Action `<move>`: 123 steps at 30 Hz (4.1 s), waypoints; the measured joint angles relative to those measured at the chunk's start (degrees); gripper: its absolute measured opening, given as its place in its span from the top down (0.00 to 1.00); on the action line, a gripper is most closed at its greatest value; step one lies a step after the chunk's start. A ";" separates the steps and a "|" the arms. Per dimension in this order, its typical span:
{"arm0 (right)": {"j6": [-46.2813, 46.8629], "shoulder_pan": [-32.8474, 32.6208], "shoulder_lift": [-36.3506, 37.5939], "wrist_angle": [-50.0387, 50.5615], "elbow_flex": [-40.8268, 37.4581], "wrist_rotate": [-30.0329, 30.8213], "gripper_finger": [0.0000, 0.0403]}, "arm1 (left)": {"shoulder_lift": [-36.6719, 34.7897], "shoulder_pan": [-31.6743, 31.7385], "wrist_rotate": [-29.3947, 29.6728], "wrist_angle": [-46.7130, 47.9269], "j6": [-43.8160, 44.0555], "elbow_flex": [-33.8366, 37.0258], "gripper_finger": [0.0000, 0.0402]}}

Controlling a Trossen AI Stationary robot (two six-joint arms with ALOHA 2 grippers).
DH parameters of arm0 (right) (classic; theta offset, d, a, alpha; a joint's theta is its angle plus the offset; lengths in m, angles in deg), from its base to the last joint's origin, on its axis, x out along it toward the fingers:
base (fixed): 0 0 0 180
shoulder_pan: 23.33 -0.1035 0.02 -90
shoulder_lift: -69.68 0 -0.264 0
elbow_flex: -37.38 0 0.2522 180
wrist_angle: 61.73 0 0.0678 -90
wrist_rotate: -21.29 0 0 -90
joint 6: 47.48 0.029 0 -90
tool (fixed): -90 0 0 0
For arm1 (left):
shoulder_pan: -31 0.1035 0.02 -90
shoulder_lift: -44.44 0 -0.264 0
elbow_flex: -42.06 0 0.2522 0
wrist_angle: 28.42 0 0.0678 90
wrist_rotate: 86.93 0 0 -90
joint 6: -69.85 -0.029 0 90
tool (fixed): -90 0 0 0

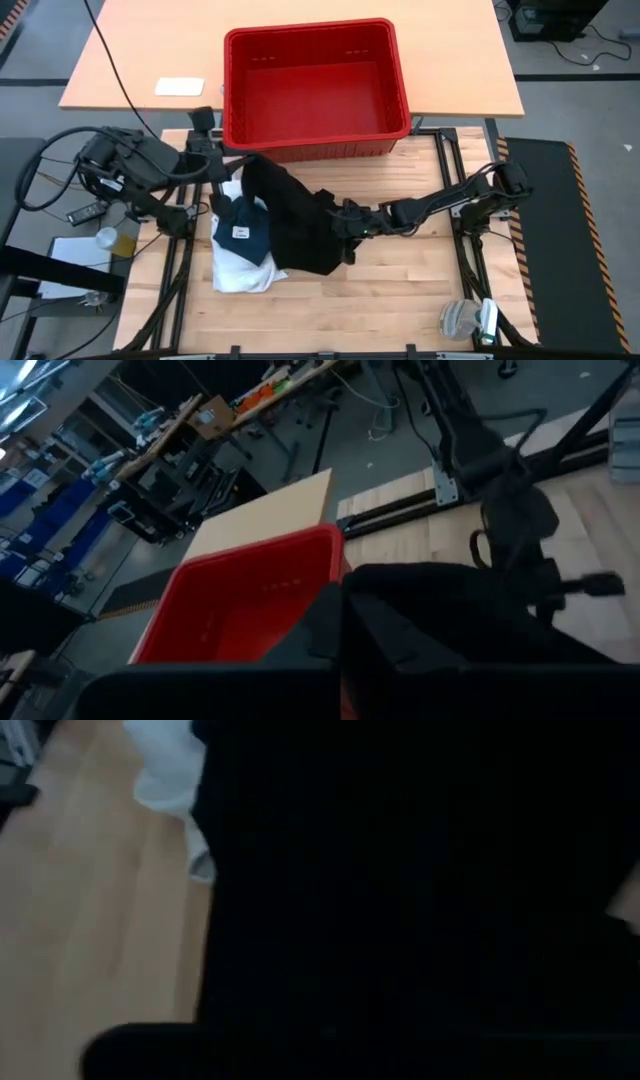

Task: Fold laundry
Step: Fold the black shirt, then adjust the red bin, then fold the black shirt

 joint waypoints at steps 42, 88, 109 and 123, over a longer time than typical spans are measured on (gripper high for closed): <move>-8.37 22.36 0.97 5.69 1.97 4.25 0.35 | -2.08 19.67 -17.05 -0.72 10.23 42.22 0.47; -17.42 30.90 0.53 -5.59 1.97 28.72 0.40 | 1.61 59.90 -23.27 -46.05 -16.55 65.18 0.64; -16.43 36.60 2.11 -3.74 1.95 22.32 0.50 | 0.53 64.68 -27.81 -49.41 -21.26 65.11 0.64; -10.23 11.30 13.26 6.89 -0.63 14.78 0.50 | -12.31 35.01 -31.55 -29.81 -15.55 64.99 0.64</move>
